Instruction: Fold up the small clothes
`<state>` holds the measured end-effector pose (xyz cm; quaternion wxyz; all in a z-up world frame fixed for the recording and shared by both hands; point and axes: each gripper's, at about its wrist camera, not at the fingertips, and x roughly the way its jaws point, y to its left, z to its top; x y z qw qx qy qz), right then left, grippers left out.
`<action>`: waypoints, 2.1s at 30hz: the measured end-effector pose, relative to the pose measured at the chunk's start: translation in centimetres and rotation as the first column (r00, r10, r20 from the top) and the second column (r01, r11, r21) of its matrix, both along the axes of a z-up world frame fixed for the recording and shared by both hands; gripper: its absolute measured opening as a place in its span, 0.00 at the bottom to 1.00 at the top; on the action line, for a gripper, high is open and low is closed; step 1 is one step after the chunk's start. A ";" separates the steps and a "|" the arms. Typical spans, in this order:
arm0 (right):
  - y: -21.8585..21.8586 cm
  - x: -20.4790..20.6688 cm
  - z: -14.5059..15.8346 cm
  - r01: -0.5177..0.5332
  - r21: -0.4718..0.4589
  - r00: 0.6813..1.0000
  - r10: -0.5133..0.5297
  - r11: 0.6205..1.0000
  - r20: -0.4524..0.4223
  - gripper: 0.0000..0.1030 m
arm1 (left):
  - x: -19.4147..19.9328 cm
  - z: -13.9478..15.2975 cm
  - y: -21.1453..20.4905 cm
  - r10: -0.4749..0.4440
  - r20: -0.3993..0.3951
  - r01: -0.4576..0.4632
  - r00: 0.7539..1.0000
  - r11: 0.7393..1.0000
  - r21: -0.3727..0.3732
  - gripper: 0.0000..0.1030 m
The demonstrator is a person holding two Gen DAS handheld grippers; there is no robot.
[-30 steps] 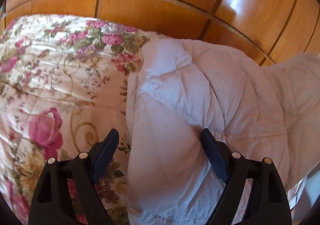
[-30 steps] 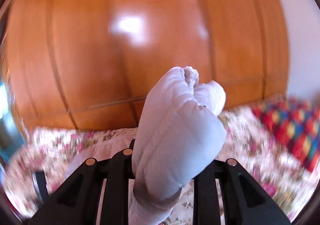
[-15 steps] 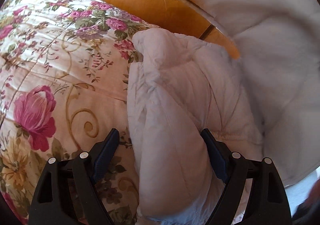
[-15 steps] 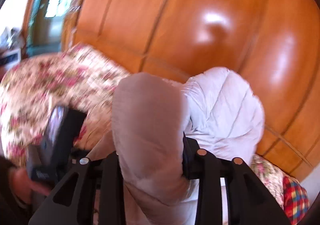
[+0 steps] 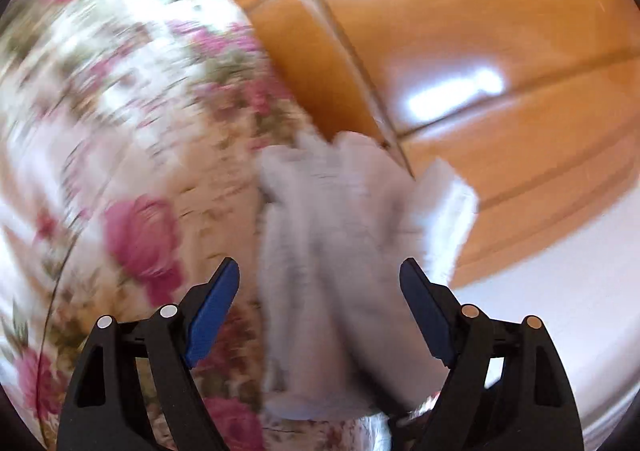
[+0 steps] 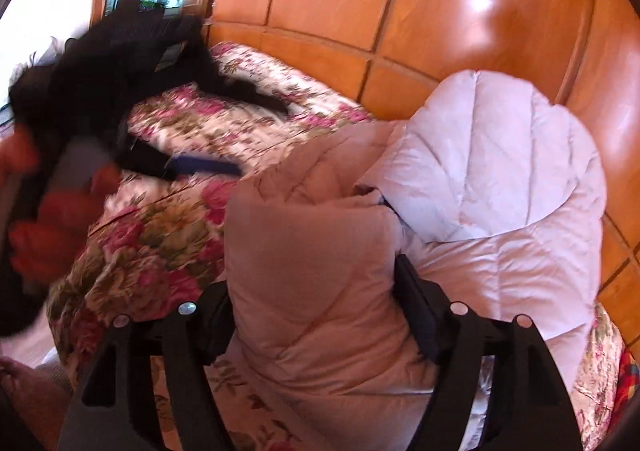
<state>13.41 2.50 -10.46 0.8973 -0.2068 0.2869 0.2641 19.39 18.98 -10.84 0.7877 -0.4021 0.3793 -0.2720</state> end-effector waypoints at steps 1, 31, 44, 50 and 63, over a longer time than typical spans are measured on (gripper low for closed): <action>0.1 -0.2 -0.2 -0.010 -0.008 1.000 0.010 1.000 0.003 0.70 | 0.6 1.5 -1.2 -0.059 0.028 0.058 0.998 0.997 0.042 0.79; -20.5 15.8 6.8 0.589 0.476 0.807 -0.434 0.653 -0.402 0.41 | 0.3 0.8 -3.2 0.050 -0.002 -0.049 0.999 0.977 0.208 0.04; -8.7 17.4 1.6 0.357 0.131 0.930 -0.339 0.925 -0.142 0.41 | -0.4 -1.0 -0.6 0.166 -0.051 -0.150 0.985 0.961 0.232 0.04; -7.8 16.6 2.2 0.352 0.138 0.934 -0.338 0.926 -0.115 0.42 | -1.6 8.2 -2.3 0.165 0.204 -0.214 0.965 0.945 0.247 0.04; -15.9 16.2 7.5 0.368 0.429 0.929 -0.317 0.825 -0.190 0.51 | 6.7 4.2 -11.0 0.036 0.088 -0.077 0.995 0.848 0.525 0.04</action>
